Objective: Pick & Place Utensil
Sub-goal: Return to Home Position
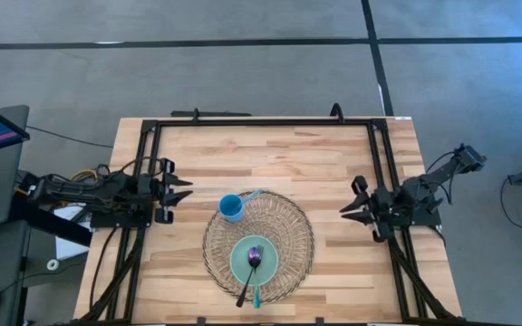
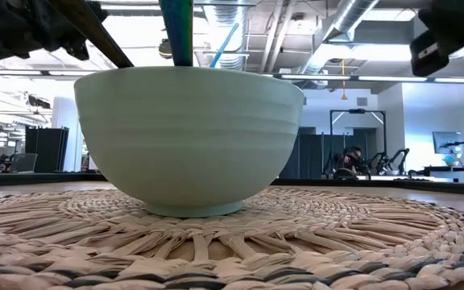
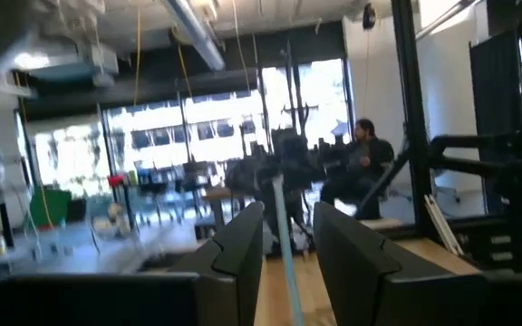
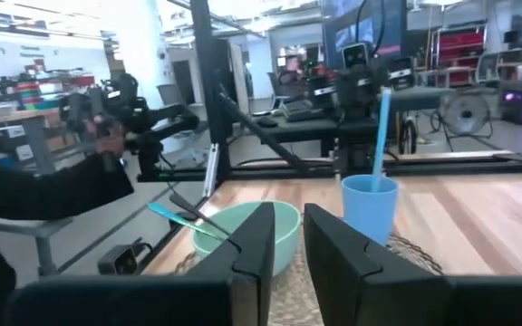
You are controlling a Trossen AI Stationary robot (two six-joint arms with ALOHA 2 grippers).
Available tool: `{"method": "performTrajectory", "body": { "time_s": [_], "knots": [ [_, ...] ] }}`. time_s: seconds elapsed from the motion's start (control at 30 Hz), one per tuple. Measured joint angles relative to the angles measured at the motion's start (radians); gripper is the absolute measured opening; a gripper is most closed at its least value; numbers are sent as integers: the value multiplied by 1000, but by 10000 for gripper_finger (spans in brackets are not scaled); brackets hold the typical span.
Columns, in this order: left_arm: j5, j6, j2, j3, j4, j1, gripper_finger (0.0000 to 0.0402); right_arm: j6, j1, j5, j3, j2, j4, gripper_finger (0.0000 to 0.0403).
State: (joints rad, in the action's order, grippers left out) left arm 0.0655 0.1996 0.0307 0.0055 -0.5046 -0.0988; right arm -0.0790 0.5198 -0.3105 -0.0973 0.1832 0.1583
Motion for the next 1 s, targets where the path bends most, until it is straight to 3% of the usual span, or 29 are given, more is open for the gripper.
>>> {"method": "performTrajectory", "body": {
  "time_s": [0.13, 0.37, 0.67, 1.0],
  "knots": [
    [0, -61, -32, 0, 127, 12, 102, -4, 5, 14, 19, -55, -50, 56],
    [-3, -80, -31, 0, 184, 40, 101, 36, 17, 127, 72, -102, -39, 56],
    [-10, -100, -28, 0, 288, 73, 101, 51, 11, 130, 90, -128, -62, 56],
    [-7, -100, -23, 0, 289, 73, 101, 62, -23, 102, 90, -128, -111, 56]
  ]
}}
